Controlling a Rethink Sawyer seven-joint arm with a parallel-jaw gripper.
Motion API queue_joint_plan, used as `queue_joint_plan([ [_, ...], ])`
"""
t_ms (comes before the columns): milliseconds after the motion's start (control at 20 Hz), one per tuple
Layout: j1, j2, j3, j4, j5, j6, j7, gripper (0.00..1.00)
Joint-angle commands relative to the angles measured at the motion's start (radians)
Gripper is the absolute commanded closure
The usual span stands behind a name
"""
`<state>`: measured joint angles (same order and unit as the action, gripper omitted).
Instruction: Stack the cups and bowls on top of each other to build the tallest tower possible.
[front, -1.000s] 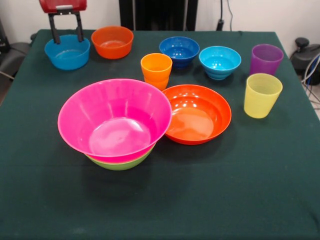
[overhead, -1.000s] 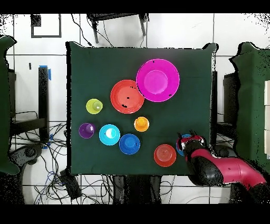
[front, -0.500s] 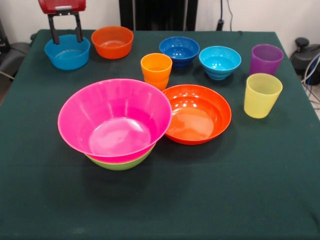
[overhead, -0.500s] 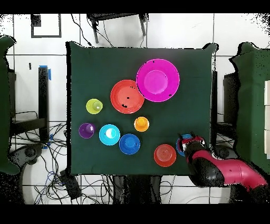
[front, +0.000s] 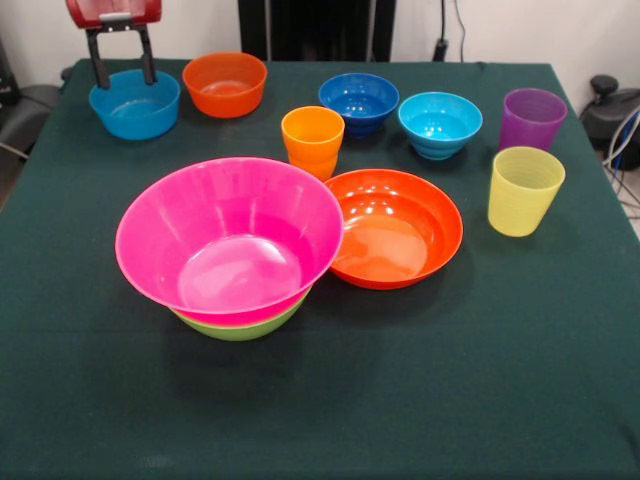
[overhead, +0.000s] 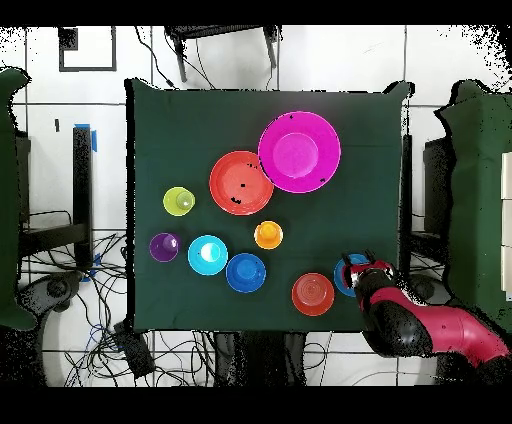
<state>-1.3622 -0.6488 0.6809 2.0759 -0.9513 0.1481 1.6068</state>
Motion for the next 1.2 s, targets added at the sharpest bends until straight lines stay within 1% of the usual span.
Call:
queue_joint_plan([
  [50, 0.045, 0.06, 0.037, -0.074, -0.099, 0.131, -0.174, 0.0],
  [300, 0.042, 0.032, 0.047, -0.051, -0.087, 0.13, -0.168, 0.0],
  [450, 0.041, 0.056, 0.044, -0.061, -0.095, 0.128, -0.169, 0.0],
  [550, 0.054, 0.06, 0.021, -0.065, -0.122, 0.087, -0.134, 0.0],
  [700, 0.066, 0.07, -0.002, -0.077, -0.153, 0.066, -0.116, 0.0],
  [950, 0.044, 0.079, 0.018, -0.089, -0.167, 0.095, -0.145, 0.0],
  [1100, 0.072, 0.043, -0.011, -0.091, -0.216, 0.061, -0.113, 0.0],
  [1200, 0.086, 0.049, -0.028, -0.11, -0.242, 0.057, -0.103, 0.0],
])
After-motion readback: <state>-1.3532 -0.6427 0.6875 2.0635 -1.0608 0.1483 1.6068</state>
